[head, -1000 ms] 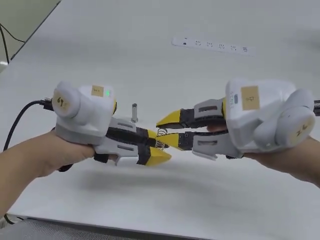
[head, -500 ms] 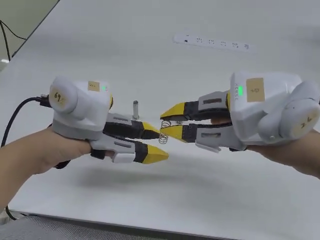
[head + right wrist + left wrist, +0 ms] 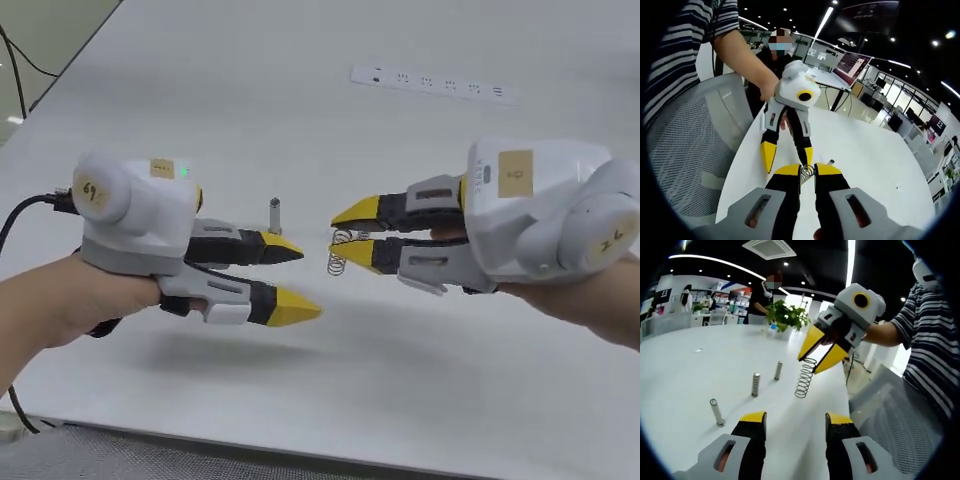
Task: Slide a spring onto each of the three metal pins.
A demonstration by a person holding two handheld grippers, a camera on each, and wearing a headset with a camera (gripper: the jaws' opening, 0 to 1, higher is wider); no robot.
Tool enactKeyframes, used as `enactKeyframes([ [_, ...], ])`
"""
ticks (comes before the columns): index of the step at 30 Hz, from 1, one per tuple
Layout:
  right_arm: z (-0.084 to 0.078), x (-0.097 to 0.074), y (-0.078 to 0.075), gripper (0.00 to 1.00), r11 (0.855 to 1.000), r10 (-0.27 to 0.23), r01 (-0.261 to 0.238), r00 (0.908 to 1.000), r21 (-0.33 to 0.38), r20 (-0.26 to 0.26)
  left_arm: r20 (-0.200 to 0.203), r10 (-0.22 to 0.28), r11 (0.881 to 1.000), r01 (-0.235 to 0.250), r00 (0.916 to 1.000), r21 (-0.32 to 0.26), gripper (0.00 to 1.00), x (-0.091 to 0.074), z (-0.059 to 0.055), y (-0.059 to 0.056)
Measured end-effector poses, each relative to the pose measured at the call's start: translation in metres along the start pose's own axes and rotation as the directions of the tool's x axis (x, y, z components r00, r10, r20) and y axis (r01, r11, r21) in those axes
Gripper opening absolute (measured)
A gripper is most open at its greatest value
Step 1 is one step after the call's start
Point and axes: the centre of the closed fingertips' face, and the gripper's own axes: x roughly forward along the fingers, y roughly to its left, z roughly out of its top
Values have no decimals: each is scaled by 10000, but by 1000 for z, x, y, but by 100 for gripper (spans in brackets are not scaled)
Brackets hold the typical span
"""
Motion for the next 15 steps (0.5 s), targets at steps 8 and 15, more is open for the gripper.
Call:
enactKeyframes([
  [8, -2, -1, -3, 7, 9999, -153, 154, 9999, 37, -20, 229, 513, 9987, -512, 9984, -70, 57, -17, 1, 10],
  [15, -2, -1, -6, 7, 9997, -228, 228, 9997, 8, -66, 320, 926, 9952, -915, 9952, -336, 67, -31, -5, 18],
])
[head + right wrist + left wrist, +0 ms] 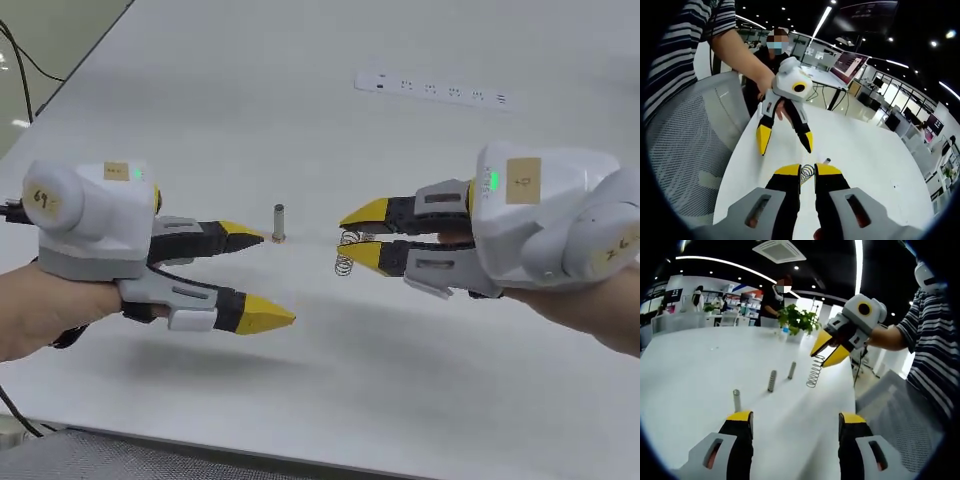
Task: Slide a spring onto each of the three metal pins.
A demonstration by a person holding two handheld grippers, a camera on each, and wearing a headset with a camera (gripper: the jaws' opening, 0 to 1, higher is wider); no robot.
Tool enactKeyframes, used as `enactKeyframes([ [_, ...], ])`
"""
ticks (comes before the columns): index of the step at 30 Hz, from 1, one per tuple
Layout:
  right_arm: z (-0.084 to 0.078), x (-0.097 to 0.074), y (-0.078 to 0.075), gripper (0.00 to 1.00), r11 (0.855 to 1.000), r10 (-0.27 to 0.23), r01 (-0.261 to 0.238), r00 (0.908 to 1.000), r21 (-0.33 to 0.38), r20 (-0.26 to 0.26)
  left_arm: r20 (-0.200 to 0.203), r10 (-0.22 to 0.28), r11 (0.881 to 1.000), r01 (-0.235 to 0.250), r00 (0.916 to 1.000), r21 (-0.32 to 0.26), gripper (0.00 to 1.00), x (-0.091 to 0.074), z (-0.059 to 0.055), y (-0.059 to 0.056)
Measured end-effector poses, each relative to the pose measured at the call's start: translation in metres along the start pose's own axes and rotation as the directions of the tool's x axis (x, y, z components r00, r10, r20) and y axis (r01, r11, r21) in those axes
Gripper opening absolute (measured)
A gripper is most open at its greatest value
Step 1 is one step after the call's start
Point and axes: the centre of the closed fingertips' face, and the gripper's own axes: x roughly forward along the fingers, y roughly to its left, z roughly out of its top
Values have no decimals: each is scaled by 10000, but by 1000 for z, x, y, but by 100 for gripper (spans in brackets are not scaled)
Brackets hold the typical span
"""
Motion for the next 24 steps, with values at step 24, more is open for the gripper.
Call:
enactKeyframes([
  [24, -7, 14, -4, 7, 9997, -147, 142, 9996, -205, -239, 309, 984, 9944, -970, 9947, -425, 98, -18, -5, 21],
])
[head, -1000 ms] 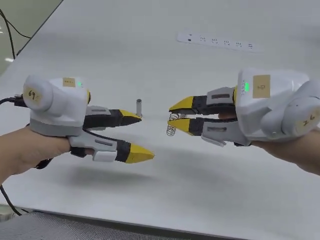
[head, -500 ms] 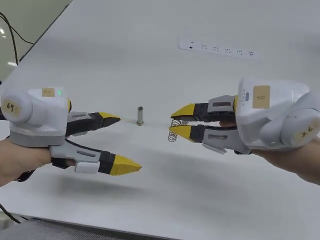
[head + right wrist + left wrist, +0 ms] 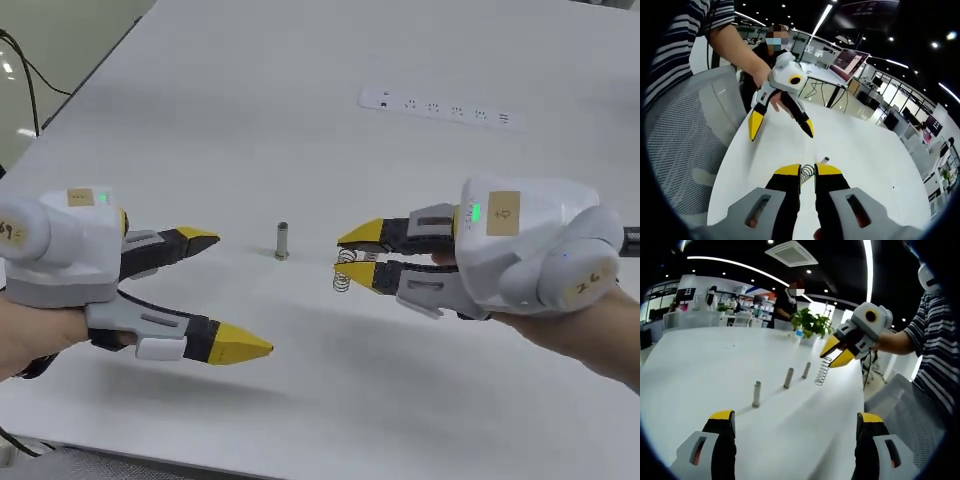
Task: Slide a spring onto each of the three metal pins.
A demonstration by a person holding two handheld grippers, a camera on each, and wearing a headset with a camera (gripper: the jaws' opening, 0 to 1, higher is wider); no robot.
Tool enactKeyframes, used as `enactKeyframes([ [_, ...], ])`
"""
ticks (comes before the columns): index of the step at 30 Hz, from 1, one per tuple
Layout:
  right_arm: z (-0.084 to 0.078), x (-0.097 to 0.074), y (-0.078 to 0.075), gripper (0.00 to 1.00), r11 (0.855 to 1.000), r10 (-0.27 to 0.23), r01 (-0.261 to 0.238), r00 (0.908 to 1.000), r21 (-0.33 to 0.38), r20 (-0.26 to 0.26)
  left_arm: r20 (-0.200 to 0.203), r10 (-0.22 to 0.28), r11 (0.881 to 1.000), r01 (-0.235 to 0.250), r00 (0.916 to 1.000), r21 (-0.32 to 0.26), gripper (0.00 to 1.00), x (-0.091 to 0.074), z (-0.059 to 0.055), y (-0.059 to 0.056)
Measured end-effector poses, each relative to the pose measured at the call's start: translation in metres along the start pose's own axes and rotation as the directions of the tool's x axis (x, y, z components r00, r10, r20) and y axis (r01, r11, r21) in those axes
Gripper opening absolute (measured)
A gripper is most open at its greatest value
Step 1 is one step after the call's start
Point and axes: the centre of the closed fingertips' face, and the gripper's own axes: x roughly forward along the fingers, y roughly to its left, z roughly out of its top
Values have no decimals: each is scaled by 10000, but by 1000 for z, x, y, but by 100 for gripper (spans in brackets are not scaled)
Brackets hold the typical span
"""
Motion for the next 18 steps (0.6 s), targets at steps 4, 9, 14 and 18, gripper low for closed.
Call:
enactKeyframes([
  [4, -3, 5, -2, 7, 9999, 6, -7, 10000, -123, -91, 21, 51, 10000, -51, 10000, -13, 98, -2, 0, 2],
  [9, -1, 11, -6, 7, 9993, 4, -8, 9999, -378, -102, 106, 116, 9999, -116, 9999, -63, 98, -4, 1, 3],
  [14, 2, 23, -14, 7, 9991, -33, 30, 10000, -428, -67, 120, 160, 9998, -159, 9998, -96, 98, -6, 0, 3],
  [18, 5, 31, -22, 7, 9992, -145, 145, 9999, -363, 16, 125, 201, 9998, -200, 9997, -95, 98, -7, -1, 5],
])
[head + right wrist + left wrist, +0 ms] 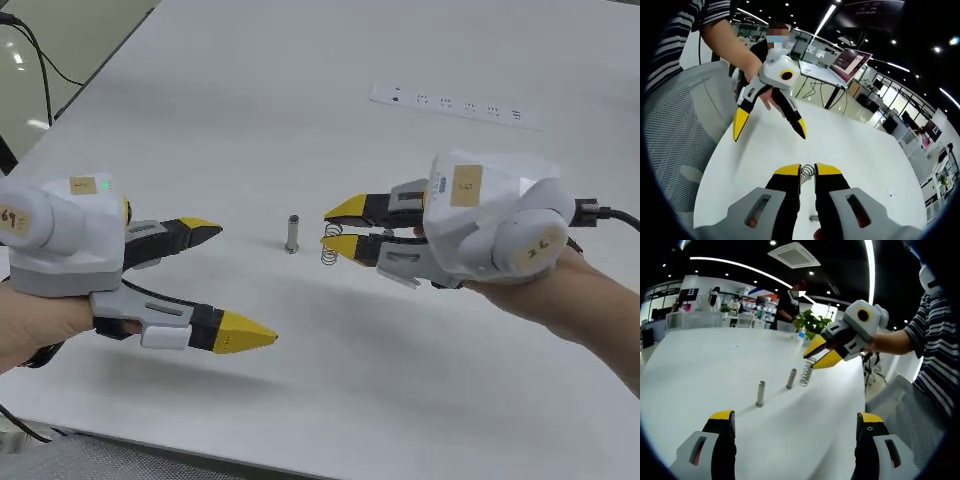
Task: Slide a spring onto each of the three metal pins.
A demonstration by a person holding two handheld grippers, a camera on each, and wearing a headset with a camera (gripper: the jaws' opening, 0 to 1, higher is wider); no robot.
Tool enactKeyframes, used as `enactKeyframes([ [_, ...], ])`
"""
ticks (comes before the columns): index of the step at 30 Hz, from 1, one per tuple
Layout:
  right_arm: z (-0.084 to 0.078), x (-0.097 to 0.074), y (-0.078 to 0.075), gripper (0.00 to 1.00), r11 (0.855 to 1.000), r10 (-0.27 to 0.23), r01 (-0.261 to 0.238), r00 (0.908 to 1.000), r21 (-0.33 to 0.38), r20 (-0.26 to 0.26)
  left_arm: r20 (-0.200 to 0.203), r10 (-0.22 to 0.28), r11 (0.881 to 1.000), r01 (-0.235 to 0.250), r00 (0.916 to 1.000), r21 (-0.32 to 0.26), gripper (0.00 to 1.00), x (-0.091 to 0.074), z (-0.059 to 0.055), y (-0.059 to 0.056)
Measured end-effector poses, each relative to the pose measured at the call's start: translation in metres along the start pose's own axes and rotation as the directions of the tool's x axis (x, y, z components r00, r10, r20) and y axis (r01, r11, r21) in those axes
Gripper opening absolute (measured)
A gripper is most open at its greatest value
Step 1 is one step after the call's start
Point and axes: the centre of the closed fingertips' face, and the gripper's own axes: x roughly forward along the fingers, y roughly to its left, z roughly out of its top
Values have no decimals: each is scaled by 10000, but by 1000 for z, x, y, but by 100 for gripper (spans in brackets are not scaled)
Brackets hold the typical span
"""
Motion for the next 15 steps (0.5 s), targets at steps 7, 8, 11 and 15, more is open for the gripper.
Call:
enactKeyframes([
  [7, 3, 11, -14, 7, 9998, -167, 167, 9999, -74, -15, 41, 42, 10000, -42, 10000, 3, 98, -1, 0, 1],
  [8, 3, 12, -15, 7, 9998, -184, 184, 9998, -72, 5, 46, 44, 10000, -44, 10000, -1, 98, -1, 0, 1],
  [11, 5, 16, -20, 7, 9997, -242, 242, 9997, -81, 19, 39, 36, 10000, -36, 10000, -24, 98, 0, 0, 1],
  [15, 4, 24, -27, 7, 9994, -353, 353, 9994, 35, 5, 39, 31, 10000, -31, 10000, -14, 98, 1, 0, 1],
])
